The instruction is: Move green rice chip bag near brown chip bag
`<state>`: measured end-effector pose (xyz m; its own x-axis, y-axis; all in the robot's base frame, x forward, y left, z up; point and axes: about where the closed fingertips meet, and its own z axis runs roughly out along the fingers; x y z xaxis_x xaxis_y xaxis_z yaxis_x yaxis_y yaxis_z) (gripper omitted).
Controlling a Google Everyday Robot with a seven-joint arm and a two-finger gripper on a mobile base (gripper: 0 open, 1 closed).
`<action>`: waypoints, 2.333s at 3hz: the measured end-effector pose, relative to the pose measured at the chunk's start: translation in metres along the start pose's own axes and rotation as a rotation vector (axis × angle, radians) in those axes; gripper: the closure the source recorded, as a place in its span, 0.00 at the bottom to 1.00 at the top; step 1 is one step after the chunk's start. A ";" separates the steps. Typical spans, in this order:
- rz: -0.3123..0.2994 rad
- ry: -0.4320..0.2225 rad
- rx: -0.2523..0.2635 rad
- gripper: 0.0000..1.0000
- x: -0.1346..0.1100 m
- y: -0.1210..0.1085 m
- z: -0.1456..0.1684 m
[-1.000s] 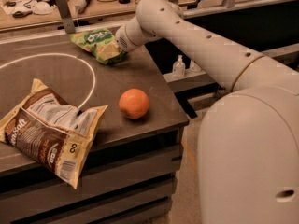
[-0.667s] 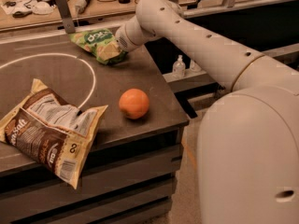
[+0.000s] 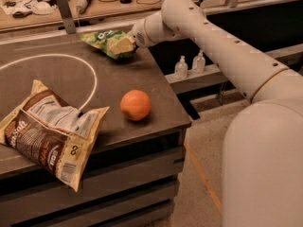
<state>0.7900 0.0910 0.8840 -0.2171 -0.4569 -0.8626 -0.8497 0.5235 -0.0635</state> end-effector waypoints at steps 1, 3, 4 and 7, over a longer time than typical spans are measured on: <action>-0.056 -0.065 -0.059 1.00 -0.018 0.002 -0.018; -0.247 -0.024 -0.255 1.00 -0.032 0.060 -0.020; -0.275 -0.015 -0.345 1.00 -0.031 0.091 -0.029; -0.245 -0.086 -0.500 0.59 -0.010 0.158 -0.039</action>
Offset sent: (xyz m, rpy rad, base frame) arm -0.0462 0.0174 0.0458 -0.0283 -0.0919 0.3409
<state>0.6392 0.1499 0.9025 0.0375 -0.4512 -0.8916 -0.9992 -0.0051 -0.0394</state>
